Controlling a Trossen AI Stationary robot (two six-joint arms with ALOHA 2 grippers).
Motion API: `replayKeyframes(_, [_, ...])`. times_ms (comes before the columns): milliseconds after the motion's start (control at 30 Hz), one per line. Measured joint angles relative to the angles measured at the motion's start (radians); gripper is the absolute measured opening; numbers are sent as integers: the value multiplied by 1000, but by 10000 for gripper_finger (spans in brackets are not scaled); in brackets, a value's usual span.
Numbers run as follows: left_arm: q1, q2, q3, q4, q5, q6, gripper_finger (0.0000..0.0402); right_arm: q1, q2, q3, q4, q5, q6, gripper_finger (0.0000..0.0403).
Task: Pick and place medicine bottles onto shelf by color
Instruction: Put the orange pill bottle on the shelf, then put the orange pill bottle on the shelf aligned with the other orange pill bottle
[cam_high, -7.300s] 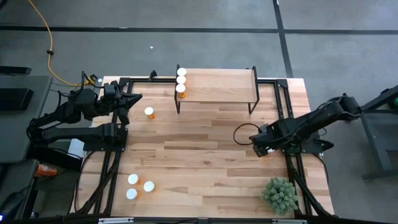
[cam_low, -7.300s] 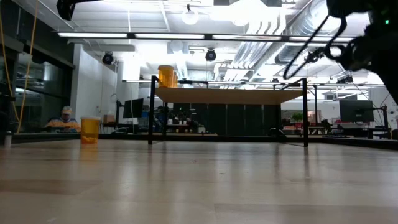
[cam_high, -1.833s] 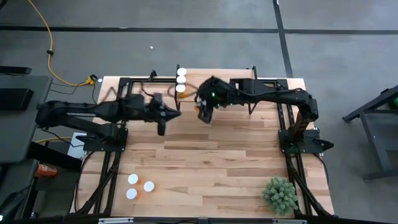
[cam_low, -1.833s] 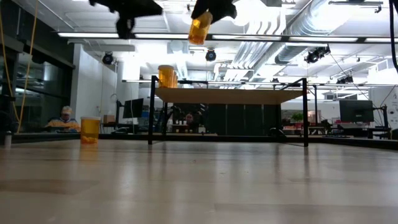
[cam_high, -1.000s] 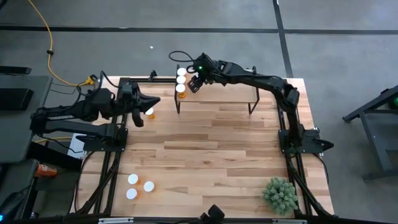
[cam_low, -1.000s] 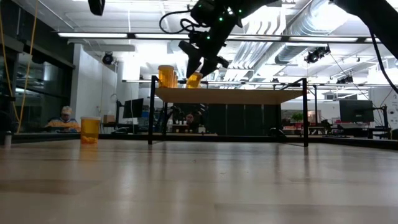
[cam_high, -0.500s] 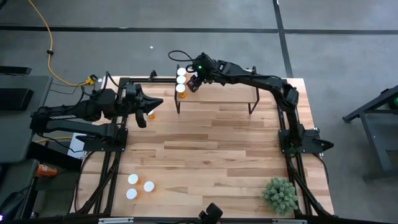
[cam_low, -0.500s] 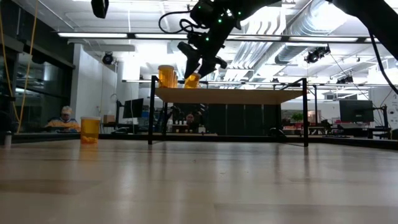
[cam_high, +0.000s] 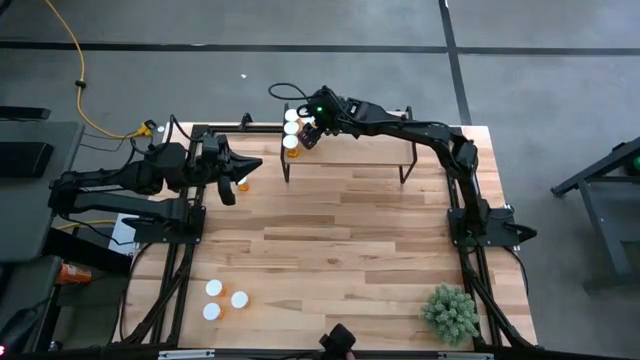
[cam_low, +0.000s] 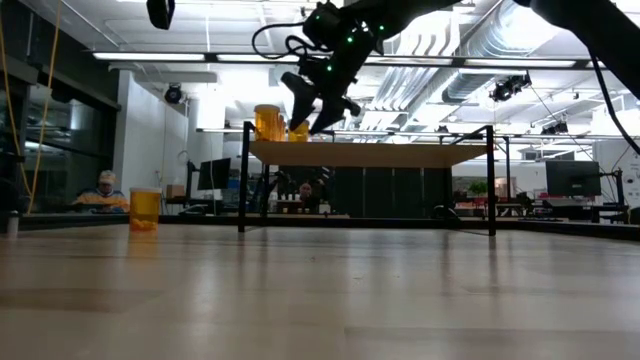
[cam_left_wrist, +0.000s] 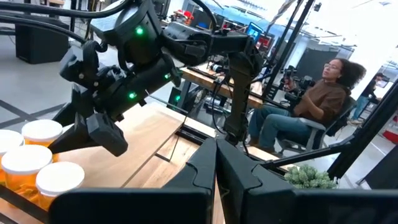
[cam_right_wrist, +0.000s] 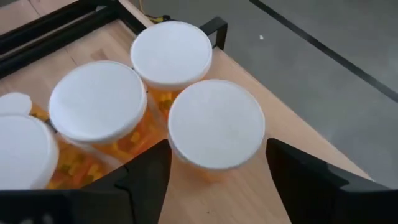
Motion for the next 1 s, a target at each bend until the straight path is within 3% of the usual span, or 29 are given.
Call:
replayKeyframes(433, [0,0,0,0,-1,1,0,-4,-20,0,-16,-8,-47,256])
replayKeyframes(600, [0,0,0,-2,-3,1,0,-4,-30,0,-28,-78,-50,257])
replayKeyframes(1000, [0,0,0,-1,-3,35,0,12,-102,0,-299,-119,-136,257])
